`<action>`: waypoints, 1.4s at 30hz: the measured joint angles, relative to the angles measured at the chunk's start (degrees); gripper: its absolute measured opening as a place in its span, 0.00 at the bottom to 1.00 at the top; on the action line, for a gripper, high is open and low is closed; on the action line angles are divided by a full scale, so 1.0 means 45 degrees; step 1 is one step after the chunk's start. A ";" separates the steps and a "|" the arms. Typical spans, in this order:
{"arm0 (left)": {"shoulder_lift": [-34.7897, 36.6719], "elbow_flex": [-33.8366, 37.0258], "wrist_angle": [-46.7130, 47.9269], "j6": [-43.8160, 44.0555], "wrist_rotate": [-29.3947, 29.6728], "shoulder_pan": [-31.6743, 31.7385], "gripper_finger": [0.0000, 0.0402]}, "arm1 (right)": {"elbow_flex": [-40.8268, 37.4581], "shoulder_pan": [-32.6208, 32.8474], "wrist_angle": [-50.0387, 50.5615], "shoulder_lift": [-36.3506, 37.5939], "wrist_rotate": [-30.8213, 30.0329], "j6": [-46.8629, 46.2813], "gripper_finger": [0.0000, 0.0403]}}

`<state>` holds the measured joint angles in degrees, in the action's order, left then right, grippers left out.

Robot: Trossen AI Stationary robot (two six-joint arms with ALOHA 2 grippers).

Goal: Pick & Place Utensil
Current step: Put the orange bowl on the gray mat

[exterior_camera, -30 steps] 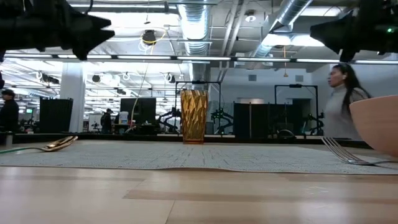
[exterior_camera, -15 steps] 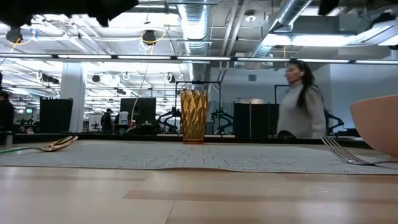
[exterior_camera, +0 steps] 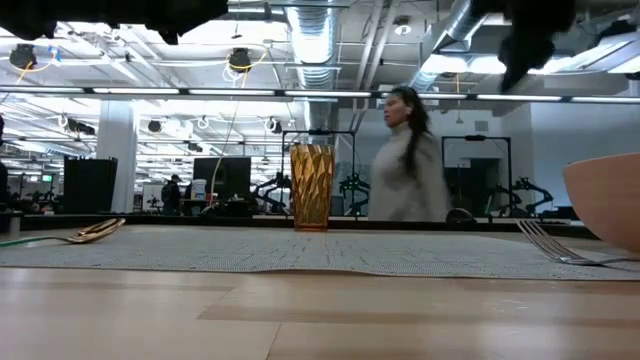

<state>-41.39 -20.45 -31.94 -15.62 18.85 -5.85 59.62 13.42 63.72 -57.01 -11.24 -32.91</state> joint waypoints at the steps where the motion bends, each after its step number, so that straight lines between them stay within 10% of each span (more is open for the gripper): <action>1: -0.0004 0.0000 0.0000 0.0000 0.0000 0.0000 0.36 | -0.0005 0.0047 0.0556 -0.0383 0.0197 -0.0401 0.46; 9: -0.0010 0.0000 0.0005 0.0000 -0.0005 0.0000 0.36 | 0.0001 0.0154 0.2363 -0.2787 0.2673 -0.1154 0.55; 30: -0.0010 0.0005 0.0048 0.0005 -0.0005 0.0000 0.36 | -0.2588 -0.1031 0.1114 -0.4265 0.3528 -0.0899 0.48; 42: -0.0010 0.0010 0.0049 0.0003 -0.0005 0.0000 0.36 | -0.3387 -0.1207 0.0112 -0.4284 0.4303 -0.0900 0.16</action>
<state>-41.43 -20.40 -31.73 -15.60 18.83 -5.85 44.38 7.99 64.22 -76.29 8.12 -36.95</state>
